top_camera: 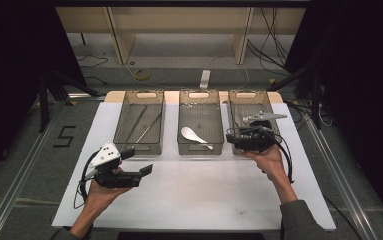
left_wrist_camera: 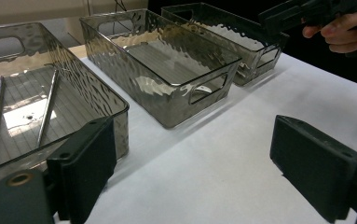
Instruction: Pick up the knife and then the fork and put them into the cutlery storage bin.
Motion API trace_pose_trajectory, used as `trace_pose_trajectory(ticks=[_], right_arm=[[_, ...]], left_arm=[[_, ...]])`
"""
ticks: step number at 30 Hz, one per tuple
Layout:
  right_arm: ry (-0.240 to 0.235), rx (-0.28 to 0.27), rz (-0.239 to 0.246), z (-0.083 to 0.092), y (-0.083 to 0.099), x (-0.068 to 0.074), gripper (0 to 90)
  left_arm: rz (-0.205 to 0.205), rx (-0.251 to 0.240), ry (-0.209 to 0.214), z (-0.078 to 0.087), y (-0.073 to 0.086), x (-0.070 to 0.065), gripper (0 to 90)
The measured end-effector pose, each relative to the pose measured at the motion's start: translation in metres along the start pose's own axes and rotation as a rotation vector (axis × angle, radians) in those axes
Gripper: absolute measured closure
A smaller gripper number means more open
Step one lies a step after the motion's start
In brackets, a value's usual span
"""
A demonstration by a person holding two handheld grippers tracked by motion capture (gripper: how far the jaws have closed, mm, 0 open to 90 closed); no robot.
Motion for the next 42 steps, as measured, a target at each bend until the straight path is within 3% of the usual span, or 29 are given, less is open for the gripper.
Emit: trace_pose_trajectory(ticks=[17,32,42], right_arm=[[-0.077,-0.082,-0.004,0.013,0.01,0.017,29.1],[-0.146,-0.138,0.018,0.032,0.024,0.04,26.4],[-0.158,-0.166,0.002,0.043,0.035,0.041,25.5]], left_arm=[[0.016,0.009,0.013,-0.002,0.0,0.0,13.9],[0.025,0.011,0.042,-0.001,0.0,-0.002,13.9],[0.031,0.014,0.049,-0.001,0.0,-0.003,13.9]])
Point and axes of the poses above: each handheld gripper's, and its own axes: z roughly backward along the jaws, y roughly out of its underside, x roughly to its left, the point moved 1 cm from there along -z, roughly forward along the jaws, and after that the axes turned 14 degrees about -x, right-handed, at the moved point
